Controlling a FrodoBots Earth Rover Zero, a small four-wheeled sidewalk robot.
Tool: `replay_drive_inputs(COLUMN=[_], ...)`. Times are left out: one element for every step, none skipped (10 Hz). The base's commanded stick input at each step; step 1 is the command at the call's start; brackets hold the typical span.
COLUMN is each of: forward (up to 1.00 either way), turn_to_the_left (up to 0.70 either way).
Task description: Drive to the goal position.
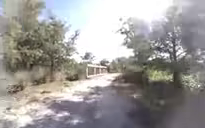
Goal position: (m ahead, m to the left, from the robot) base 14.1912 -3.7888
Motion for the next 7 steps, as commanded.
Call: replay_drive_inputs(forward=[0.85, 0.85, 0.85, 0.85, 0.85, 0.85, 0.85], turn_to_the_left=[0.07, 0.28, 0.21, 0.00, 0.00, 0.00, 0.00])
